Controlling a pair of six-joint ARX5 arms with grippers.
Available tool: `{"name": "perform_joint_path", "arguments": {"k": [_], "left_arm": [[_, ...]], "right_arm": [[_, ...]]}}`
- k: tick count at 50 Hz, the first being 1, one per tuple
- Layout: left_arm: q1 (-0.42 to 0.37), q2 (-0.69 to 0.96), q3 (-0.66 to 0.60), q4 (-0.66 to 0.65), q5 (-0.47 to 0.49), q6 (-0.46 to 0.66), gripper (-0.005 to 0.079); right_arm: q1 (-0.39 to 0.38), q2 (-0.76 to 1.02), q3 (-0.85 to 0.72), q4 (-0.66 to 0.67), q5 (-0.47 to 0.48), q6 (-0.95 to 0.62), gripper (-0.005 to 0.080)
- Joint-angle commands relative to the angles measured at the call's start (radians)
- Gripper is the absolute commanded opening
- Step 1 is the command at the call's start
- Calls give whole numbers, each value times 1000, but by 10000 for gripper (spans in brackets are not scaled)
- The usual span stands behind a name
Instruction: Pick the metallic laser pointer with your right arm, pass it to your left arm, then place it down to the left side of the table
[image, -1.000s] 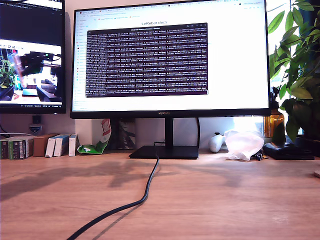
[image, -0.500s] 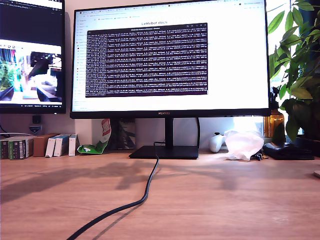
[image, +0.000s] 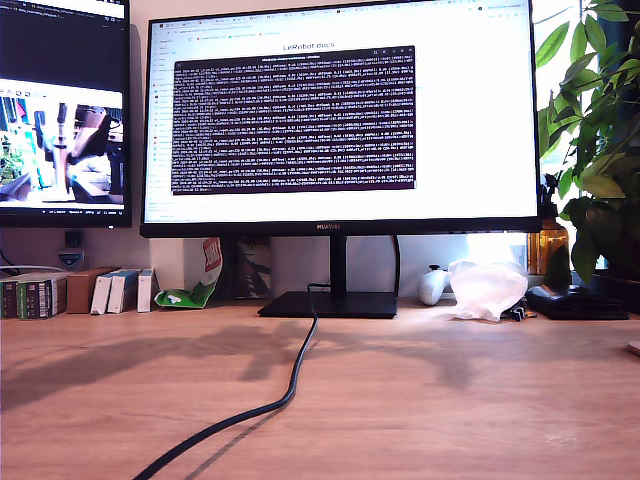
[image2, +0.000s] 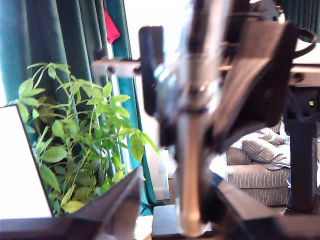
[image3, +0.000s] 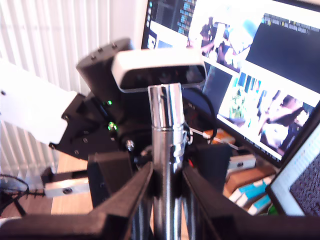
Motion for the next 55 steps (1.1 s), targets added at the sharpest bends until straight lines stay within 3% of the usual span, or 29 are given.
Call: {"name": "perform_joint_path", "arguments": {"k": [1, 4, 12, 25, 41, 55], "left_arm": [[0, -14, 8, 11, -28, -6, 70], [0, -14, 8, 11, -52, -6, -31], [0, -14, 8, 38, -70, -6, -20], [0, -14, 16, 60, -72, -6, -20], [12, -14, 23, 58, -72, -3, -20], [98, -14, 23, 41, -62, -2, -20]], "right_arm": [[11, -6, 4, -11, -10, 2, -11], [11, -6, 4, -11, -10, 2, -11], [11, -6, 4, -20, -10, 2, 12], [11, -6, 4, -26, -10, 1, 247], [11, -6, 4, -34, -9, 0, 301], [-19, -6, 5, -78, -6, -27, 303]]}}
